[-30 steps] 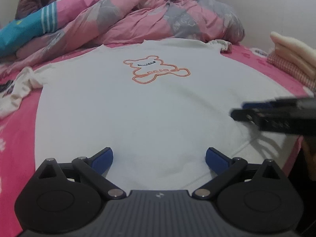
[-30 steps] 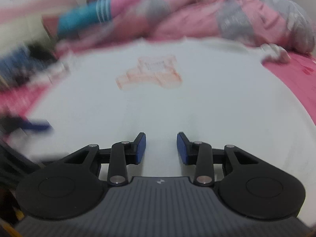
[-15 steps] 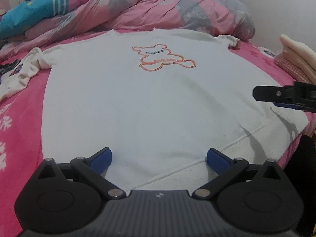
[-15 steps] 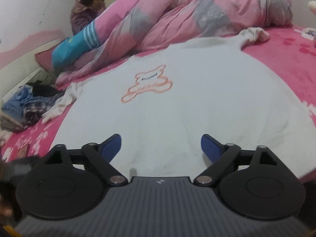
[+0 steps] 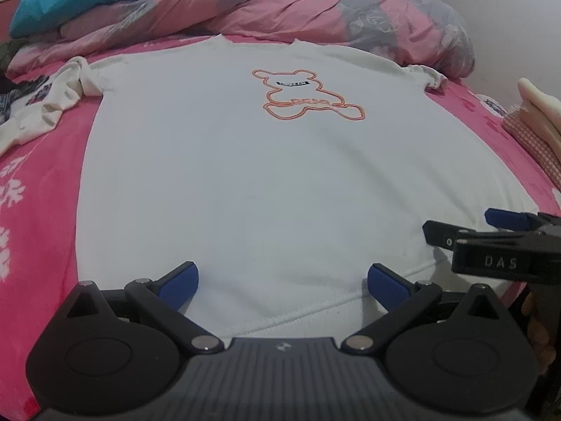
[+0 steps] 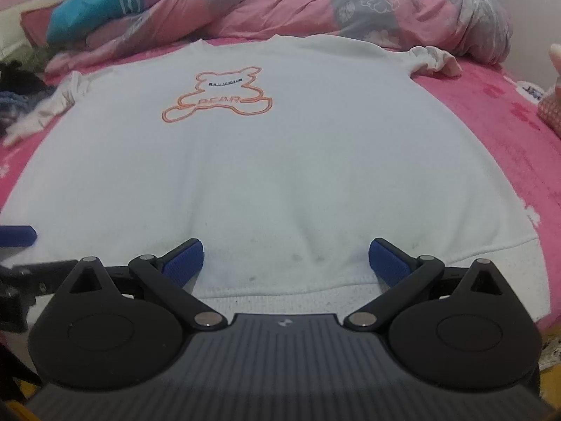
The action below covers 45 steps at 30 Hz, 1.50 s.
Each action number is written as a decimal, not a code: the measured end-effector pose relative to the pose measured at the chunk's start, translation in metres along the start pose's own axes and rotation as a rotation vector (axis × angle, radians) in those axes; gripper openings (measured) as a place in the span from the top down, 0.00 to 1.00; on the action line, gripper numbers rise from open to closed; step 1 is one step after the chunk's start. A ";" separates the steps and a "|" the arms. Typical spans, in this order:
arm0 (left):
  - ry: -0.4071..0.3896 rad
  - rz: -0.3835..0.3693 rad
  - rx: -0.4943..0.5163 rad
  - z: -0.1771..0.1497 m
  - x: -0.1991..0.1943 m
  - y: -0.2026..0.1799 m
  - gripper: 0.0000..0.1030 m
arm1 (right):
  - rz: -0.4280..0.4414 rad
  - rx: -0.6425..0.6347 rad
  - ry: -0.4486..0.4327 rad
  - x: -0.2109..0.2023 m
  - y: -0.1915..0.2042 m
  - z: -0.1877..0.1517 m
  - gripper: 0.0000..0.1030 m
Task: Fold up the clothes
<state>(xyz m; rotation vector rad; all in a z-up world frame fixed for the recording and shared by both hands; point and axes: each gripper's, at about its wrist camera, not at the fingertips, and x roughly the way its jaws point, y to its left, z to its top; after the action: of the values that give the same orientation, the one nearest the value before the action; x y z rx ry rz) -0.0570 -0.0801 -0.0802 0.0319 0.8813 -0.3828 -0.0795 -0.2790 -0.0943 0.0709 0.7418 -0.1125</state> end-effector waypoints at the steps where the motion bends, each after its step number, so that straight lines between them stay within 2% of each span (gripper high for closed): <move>1: 0.003 -0.005 -0.003 0.000 0.000 0.001 0.00 | 0.000 -0.002 -0.002 0.000 0.000 -0.001 0.01; 9: 0.003 -0.025 -0.032 0.002 0.000 0.005 0.00 | 0.002 -0.008 0.004 -0.001 -0.001 -0.001 0.01; 13: 0.000 -0.018 -0.018 0.001 0.001 0.004 0.00 | 0.000 -0.015 0.008 -0.001 0.000 -0.001 0.01; 18: 0.001 0.007 0.052 -0.001 0.002 -0.005 0.00 | 0.012 -0.024 -0.003 -0.002 -0.002 -0.004 0.01; 22: -0.014 -0.015 0.022 0.000 -0.003 0.001 0.00 | 0.029 -0.034 -0.009 -0.002 -0.005 -0.004 0.01; 26: -0.110 -0.019 -0.036 0.009 -0.015 0.015 0.00 | 0.062 -0.025 0.018 -0.002 -0.010 0.003 0.01; 30: -0.200 0.004 -0.029 0.030 -0.017 0.028 0.00 | 0.083 -0.002 0.012 -0.007 -0.016 0.015 0.01; 34: -0.244 0.058 -0.001 0.067 -0.003 0.040 0.00 | 0.101 -0.067 -0.060 -0.011 -0.015 0.048 0.01; 37: -0.273 0.111 0.012 0.103 0.017 0.052 0.00 | 0.139 -0.125 -0.120 -0.005 -0.010 0.088 0.01; 42: -0.266 0.134 -0.085 0.163 0.067 0.085 0.00 | 0.285 -0.147 -0.187 0.034 0.004 0.177 0.01; 45: -0.237 0.166 -0.148 0.189 0.103 0.103 0.01 | 0.390 -0.132 -0.188 0.082 0.025 0.233 0.01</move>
<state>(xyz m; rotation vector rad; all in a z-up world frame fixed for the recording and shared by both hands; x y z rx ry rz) 0.1779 -0.0507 -0.0510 -0.0749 0.6650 -0.1614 0.1392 -0.2845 0.0221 0.0769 0.5345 0.2984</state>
